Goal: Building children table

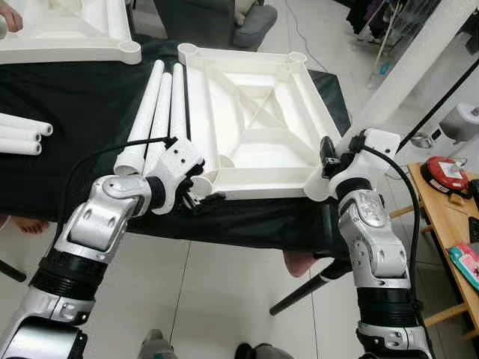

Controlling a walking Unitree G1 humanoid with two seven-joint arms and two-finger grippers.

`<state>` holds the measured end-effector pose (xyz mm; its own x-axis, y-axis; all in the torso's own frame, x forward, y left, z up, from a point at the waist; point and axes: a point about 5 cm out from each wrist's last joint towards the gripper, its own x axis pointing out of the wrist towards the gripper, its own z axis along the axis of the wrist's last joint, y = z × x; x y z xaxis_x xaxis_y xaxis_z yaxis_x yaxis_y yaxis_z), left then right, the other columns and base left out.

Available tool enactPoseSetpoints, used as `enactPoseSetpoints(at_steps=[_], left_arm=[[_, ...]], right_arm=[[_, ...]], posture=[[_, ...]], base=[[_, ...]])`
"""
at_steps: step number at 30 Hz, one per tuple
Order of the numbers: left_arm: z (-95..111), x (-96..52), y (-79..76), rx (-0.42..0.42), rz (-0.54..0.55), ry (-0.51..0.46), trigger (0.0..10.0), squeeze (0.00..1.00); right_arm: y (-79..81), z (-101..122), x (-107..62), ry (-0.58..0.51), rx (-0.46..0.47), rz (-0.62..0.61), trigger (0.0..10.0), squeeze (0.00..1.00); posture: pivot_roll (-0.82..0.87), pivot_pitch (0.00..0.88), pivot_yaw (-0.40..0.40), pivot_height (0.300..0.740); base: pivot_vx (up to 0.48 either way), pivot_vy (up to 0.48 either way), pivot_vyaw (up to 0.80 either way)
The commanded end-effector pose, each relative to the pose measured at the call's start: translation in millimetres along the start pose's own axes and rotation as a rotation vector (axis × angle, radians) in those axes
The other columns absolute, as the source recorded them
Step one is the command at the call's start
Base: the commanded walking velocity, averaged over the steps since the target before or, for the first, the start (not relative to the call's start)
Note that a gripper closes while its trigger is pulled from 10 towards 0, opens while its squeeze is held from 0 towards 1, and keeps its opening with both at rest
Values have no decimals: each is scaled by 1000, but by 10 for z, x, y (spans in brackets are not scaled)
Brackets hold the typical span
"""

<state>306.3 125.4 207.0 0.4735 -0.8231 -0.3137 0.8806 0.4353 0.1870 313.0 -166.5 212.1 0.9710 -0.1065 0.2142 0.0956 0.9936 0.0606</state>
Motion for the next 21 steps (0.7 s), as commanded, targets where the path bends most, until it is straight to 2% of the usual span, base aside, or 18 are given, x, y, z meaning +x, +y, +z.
enactPoseSetpoints(at_steps=[1,3,10,12,13,14,15,17,18,19,21], left_arm=[[-8,-110,-52,37,-91,15,10000,0],[-121,-111,-84,82,-99,79,10000,0],[-278,16,-109,114,-33,160,10000,0],[-335,164,-26,110,70,191,10000,0],[-335,164,-26,110,70,191,10000,0],[-376,240,108,108,169,234,10000,0],[-383,245,137,107,187,243,8196,0],[-397,239,162,104,199,251,8196,0],[-421,220,170,109,193,266,5451,0],[-448,202,172,115,183,280,4157,0],[-473,192,165,116,169,291,4157,0]], right_arm=[[-53,-17,-13,0,-15,-24,10000,0],[-51,-19,-15,0,-13,-23,10000,0],[-34,-18,-11,-1,-10,-15,10000,0],[-6,-6,0,-5,-7,-1,10000,0],[-6,-6,0,-5,-7,-1,10000,0],[14,8,4,-10,-5,10,10000,0],[18,11,4,-11,-4,12,10000,0],[21,15,2,-13,-4,14,10000,0],[22,21,-2,-17,-3,19,10000,0],[24,27,-7,-21,-3,23,10000,0],[24,31,-12,-24,-2,26,10000,0]], posture=[[189,132,-102,740],[189,132,-102,740],[196,132,-102,740],[197,131,-104,740],[197,131,-104,740],[197,131,-104,740],[197,131,-104,740],[189,126,-101,740],[189,126,-101,740],[187,122,-96,740],[187,122,-96,740]], base=[[0,0,0],[0,0,0],[0,0,0],[0,0,0],[0,0,0],[0,0,0],[0,0,0],[0,0,0],[0,0,0],[0,0,0],[0,0,0]])
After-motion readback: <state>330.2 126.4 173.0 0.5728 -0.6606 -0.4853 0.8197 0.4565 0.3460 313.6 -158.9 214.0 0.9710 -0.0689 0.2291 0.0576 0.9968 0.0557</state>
